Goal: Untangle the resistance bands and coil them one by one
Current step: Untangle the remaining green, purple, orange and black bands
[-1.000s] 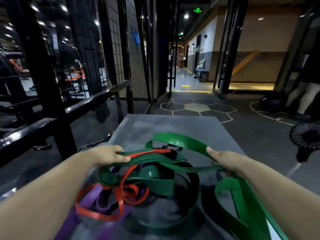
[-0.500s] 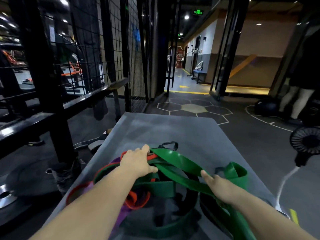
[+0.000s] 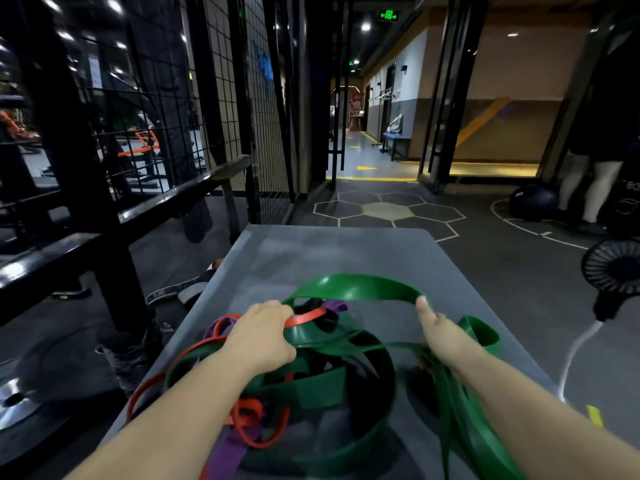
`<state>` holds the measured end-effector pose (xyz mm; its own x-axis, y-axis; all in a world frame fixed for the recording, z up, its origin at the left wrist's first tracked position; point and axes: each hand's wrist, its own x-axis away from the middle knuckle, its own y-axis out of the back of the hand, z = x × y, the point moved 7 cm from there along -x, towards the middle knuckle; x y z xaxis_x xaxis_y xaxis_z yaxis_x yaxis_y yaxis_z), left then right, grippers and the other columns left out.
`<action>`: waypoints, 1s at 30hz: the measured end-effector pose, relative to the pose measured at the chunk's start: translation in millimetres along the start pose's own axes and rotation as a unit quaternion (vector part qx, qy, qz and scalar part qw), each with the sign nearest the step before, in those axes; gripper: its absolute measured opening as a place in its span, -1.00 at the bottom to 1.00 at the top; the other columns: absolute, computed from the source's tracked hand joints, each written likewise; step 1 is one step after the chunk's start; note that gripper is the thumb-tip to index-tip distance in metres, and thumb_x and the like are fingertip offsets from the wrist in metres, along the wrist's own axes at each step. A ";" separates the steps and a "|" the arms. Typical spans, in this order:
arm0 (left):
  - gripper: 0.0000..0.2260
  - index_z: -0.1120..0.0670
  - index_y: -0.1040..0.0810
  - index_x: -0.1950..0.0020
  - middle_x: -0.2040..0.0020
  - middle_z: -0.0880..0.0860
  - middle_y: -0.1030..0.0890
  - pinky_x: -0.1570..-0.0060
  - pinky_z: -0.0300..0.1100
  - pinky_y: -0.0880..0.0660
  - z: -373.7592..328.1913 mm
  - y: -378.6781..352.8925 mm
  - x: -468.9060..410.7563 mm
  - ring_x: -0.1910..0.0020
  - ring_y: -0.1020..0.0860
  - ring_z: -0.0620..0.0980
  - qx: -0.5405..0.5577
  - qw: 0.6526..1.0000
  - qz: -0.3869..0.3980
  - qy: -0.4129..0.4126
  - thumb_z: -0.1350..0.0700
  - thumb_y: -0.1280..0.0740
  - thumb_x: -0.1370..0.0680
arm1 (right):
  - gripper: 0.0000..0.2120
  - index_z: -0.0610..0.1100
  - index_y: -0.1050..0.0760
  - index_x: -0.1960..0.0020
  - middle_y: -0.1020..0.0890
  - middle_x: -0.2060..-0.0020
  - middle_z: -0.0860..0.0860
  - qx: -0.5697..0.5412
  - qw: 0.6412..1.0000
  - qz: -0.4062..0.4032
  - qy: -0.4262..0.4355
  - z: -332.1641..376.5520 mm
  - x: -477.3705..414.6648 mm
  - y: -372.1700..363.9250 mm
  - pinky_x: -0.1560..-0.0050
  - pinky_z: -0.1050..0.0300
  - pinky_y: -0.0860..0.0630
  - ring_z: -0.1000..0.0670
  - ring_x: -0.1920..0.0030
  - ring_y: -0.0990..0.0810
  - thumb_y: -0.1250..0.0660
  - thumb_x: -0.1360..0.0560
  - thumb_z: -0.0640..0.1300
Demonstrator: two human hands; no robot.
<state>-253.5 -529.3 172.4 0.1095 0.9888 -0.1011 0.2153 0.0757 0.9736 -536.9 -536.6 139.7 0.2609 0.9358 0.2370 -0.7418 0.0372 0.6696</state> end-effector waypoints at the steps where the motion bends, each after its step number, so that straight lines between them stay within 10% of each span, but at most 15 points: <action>1: -0.81 0.03 -0.44 0.07 0.03 -0.03 -0.49 0.15 -0.11 -0.43 -3.4 4.0 1.6 0.02 -0.49 0.05 0.038 0.999 -0.003 -0.011 0.10 -0.38 -0.36 | -0.24 -0.31 -0.24 -0.48 -0.35 -0.43 -0.30 0.000 1.000 -0.015 0.002 7.0 -3.3 9.0 -0.37 -0.02 -0.26 -0.24 -0.44 -0.33 0.18 -0.61 0.28; 6: -0.78 0.01 -0.48 0.14 0.29 -0.02 -0.56 0.27 -0.19 -0.45 -21.0 73.1 -13.9 0.28 -0.54 -0.01 0.312 0.947 -0.056 -0.047 0.20 -0.45 -0.32 | -0.21 -0.26 -0.39 -0.36 -0.49 -0.24 -0.32 -0.037 0.997 -0.062 0.025 43.4 -24.4 51.1 -0.12 -0.04 -0.40 -0.25 -0.30 -0.46 0.20 -0.58 0.34; 14: -0.77 0.03 -0.51 0.06 0.16 0.04 -0.56 0.02 -0.11 -0.49 -69.3 230.8 -36.0 0.13 -0.55 -0.01 0.445 0.873 -0.115 -0.167 0.15 -0.46 -0.34 | -0.42 -0.15 -0.38 -0.20 -0.63 0.37 -0.20 -0.127 0.991 0.026 0.042 75.9 -28.4 58.0 0.47 0.24 -0.35 -0.05 0.54 -0.43 0.05 -0.60 0.33; 23: -0.71 -0.01 -0.54 -0.12 0.01 0.06 -0.64 -0.02 -0.08 -0.56 -118.2 250.3 -40.2 0.04 -0.62 0.02 0.354 0.913 -0.034 -0.201 0.02 -0.49 -0.45 | -0.61 -0.16 -0.49 -0.03 -0.49 0.31 -0.14 -0.301 0.936 0.109 0.146 131.5 36.9 61.3 0.44 0.16 -0.34 -0.04 0.49 -0.39 -0.38 -0.49 0.17; 30: -0.79 -0.09 -0.53 -0.05 0.08 -0.08 -0.63 0.10 -0.37 -0.48 -123.4 206.5 -34.8 0.16 -0.60 -0.24 0.334 0.919 -0.028 -0.210 0.06 -0.47 -0.47 | -0.70 -0.17 -0.45 0.07 -0.48 0.38 -0.07 -0.177 0.968 0.147 0.096 116.9 35.7 46.9 0.46 0.22 -0.20 0.02 0.53 -0.29 -0.19 -0.58 0.08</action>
<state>-332.7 -532.2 402.2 0.4147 0.8386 -0.3532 0.7637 -0.1097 0.6362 -490.1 -542.5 261.9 -0.0881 0.9707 0.2235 -0.9411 -0.1546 0.3008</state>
